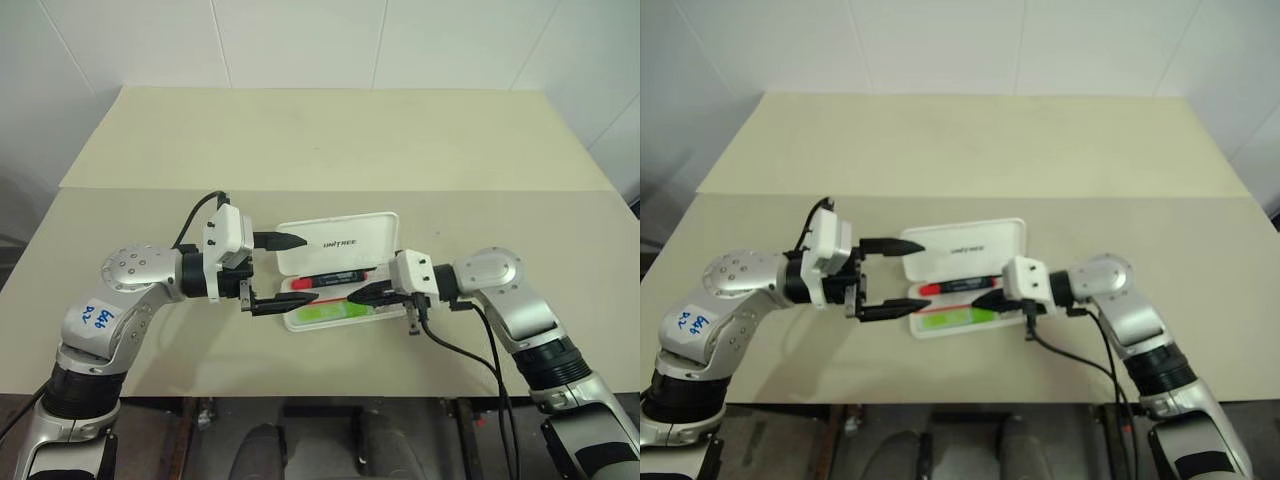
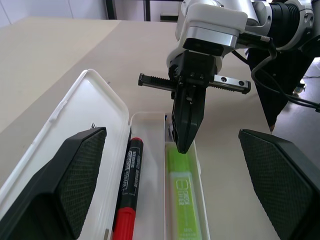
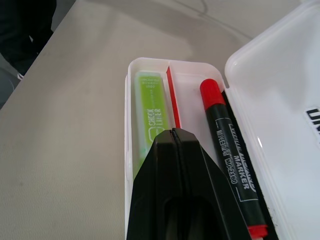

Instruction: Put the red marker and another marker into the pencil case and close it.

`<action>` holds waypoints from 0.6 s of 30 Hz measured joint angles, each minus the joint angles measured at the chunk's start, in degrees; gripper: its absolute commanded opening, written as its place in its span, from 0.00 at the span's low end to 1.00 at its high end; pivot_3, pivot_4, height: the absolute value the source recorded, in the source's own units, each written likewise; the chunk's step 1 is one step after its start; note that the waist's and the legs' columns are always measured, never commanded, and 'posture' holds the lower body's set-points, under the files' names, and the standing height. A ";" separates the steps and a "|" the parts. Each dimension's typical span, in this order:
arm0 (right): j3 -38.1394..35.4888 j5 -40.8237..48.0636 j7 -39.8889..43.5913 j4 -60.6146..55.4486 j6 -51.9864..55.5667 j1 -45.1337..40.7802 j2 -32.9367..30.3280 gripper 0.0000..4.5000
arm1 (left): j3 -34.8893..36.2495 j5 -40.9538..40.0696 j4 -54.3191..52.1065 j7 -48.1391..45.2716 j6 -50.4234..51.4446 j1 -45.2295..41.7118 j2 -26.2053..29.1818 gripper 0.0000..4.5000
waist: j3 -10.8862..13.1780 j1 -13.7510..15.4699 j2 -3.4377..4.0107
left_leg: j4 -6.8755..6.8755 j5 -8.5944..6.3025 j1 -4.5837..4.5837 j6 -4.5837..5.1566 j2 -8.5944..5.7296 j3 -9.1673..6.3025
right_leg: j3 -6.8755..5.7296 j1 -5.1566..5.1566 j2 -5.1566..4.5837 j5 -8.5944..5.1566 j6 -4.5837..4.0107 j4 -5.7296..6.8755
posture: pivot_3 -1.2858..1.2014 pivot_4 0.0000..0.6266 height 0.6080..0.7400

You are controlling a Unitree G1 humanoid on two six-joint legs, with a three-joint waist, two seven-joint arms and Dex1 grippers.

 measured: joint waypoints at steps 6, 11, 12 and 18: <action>-0.42 0.16 1.23 0.06 -0.95 0.03 -2.05 0.01 | 0.01 0.00 -0.16 0.40 0.14 0.09 0.01 1.00 | 0.00 -0.02 0.00 | 0.01 0.00 0.02 0.00 0.00 0.00 | 0.00 0.00 0.00 0.00 0.00 0.03 | 0.52 0.24 1.00; -1.30 0.19 1.41 0.87 -1.15 0.16 -3.19 0.01 | 0.00 0.00 -0.17 0.51 0.13 0.08 0.00 1.00 | 0.00 -0.11 0.00 | 0.00 0.00 0.02 0.00 0.00 0.00 | 0.00 0.00 0.01 0.00 0.00 0.03 | 0.52 0.24 1.00; -1.38 0.16 1.41 1.16 -1.21 0.18 -3.38 0.01 | 0.00 0.00 -0.16 0.53 0.13 0.08 0.00 1.00 | 0.00 -0.11 0.00 | 0.00 0.00 0.02 0.00 0.00 0.00 | 0.00 0.00 0.01 0.00 0.00 0.02 | 0.52 0.24 1.00; -1.39 -0.39 1.41 1.58 -2.45 0.50 -3.46 0.01 | 0.00 0.00 -0.16 0.49 0.10 0.07 -0.02 1.00 | 0.00 -0.06 0.00 | 0.01 0.00 0.02 0.00 0.00 0.00 | 0.00 0.00 0.00 0.00 -0.01 0.02 | 0.52 0.24 1.00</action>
